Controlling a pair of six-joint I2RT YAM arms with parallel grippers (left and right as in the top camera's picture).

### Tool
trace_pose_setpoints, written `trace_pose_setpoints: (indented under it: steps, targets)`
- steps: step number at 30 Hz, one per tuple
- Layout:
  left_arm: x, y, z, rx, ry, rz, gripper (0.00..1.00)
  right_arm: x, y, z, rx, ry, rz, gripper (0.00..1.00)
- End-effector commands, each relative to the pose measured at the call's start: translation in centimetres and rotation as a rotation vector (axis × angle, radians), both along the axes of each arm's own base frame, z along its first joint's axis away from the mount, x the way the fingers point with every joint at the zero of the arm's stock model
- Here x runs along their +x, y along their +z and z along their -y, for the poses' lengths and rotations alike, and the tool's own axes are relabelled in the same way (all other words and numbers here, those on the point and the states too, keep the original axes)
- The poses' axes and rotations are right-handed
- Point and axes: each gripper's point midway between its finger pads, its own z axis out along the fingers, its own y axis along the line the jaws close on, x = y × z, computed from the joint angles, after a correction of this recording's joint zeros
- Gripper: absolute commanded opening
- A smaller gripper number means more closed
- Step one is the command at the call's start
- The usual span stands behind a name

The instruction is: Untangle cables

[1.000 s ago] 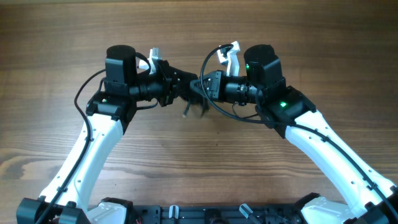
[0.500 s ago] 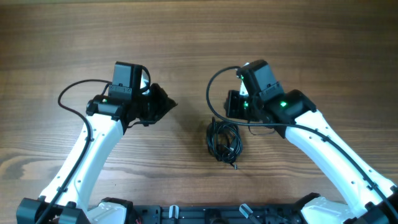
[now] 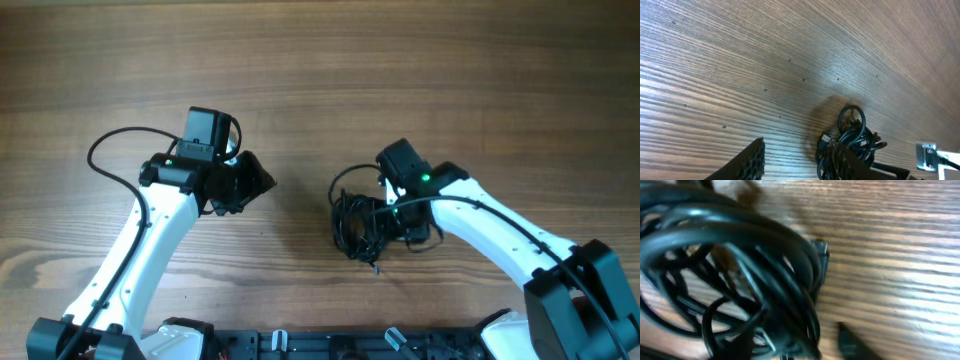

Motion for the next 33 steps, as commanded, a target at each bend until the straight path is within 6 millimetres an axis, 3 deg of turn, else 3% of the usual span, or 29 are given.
trace_pose_setpoints:
  steps: [1,5,8,11,16,18,19,24,25,27,30,33]
  targets:
    - [-0.6,-0.9,-0.3,0.022,-0.015,-0.008,0.44,0.1,-0.4,-2.0,0.114,0.007,0.001,0.06]
    - [-0.5,-1.3,-0.2,0.022,-0.056,0.012,0.43,2.1,2.0,-6.5,0.375,0.014,0.062,0.04]
    - [-0.8,-0.3,2.0,-0.069,-0.237,0.079,0.45,3.3,6.4,-10.7,0.670,0.057,0.088,0.04]
    - [-1.4,0.9,4.0,-0.190,-0.335,0.108,0.46,4.3,10.2,-12.8,0.862,0.065,0.101,0.04]
    - [-0.7,1.6,4.6,-0.224,-0.348,0.152,0.47,5.9,13.1,-13.7,0.974,0.029,0.126,0.04]
    - [-0.6,1.6,4.6,-0.224,-0.348,0.155,0.10,6.3,13.7,-13.8,0.995,0.041,0.158,0.04]
    - [-0.6,1.6,4.6,-0.224,-0.348,0.155,0.04,6.4,13.9,-13.9,1.000,0.052,0.175,0.04]
    - [-0.6,1.6,4.6,-0.230,-0.311,0.135,0.04,7.0,15.6,-14.1,1.061,0.090,0.240,0.04]
    - [-0.5,1.6,4.4,-0.242,-0.265,0.111,0.04,7.4,16.2,-13.8,1.082,0.111,0.271,0.14]
    - [-0.1,1.6,3.8,-0.262,-0.179,0.076,0.04,8.0,16.3,-13.2,1.083,0.126,0.312,0.45]
    - [0.4,3.1,2.9,-0.406,-0.100,0.054,0.04,8.2,17.5,-11.1,1.147,0.206,0.339,0.64]
    - [1.0,6.2,1.5,-0.652,-0.006,0.036,0.04,8.0,18.7,-9.5,1.208,0.263,0.342,0.70]
